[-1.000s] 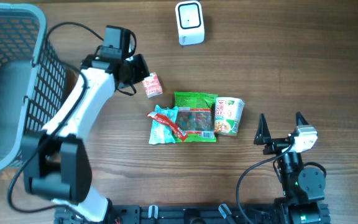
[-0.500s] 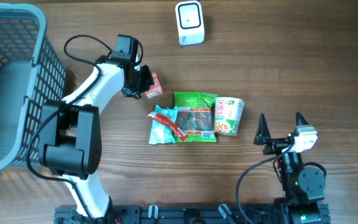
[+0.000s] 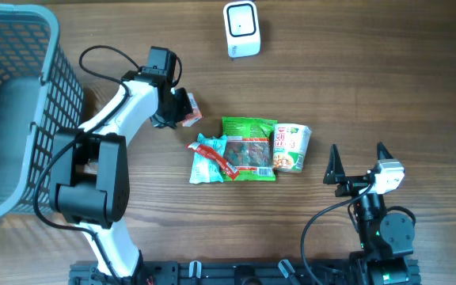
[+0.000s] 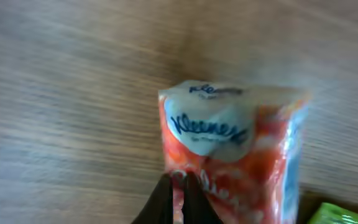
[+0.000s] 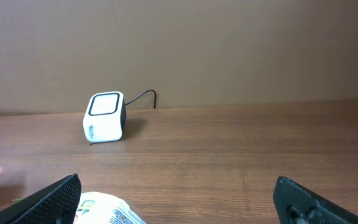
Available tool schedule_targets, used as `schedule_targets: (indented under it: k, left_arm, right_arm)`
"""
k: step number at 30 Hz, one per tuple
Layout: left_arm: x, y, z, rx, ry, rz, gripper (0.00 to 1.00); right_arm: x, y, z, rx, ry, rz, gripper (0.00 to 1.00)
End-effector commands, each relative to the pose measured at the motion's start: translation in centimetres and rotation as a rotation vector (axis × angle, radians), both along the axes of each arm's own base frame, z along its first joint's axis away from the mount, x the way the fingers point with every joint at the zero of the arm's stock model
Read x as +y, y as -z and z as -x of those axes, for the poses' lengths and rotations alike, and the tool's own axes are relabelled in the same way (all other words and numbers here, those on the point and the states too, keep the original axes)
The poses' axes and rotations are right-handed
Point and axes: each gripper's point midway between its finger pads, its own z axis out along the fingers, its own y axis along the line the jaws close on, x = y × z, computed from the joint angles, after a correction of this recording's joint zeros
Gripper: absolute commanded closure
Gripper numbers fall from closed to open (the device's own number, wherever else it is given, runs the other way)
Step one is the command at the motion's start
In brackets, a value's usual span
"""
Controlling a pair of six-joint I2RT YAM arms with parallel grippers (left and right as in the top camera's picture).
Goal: Scan the item barcode
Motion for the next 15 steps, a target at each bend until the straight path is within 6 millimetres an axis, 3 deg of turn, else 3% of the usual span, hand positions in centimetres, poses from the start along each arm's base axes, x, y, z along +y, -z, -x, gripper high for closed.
schedule_targets:
  k: [1, 10, 12, 15]
  left_arm:
    - [1.3, 0.8, 0.5, 0.027, -0.011, -0.067, 0.96]
    - [1.6, 0.4, 0.8, 0.029, -0.014, -0.075, 0.96]
    - [1.8, -0.3, 0.7, 0.016, -0.020, -0.072, 0.96]
    - [2.7, -3.1, 0.3, -0.040, -0.048, -0.061, 0.90]
  right_arm:
    - [0.1, -0.1, 0.0, -0.006, -0.008, 0.003, 0.00]
    - [0.1, -0.1, 0.0, -0.006, -0.008, 0.003, 0.00]
    - [0.1, -0.1, 0.0, -0.006, -0.008, 0.003, 0.00]
    - [0.1, -0.1, 0.0, -0.006, -0.008, 0.003, 0.00]
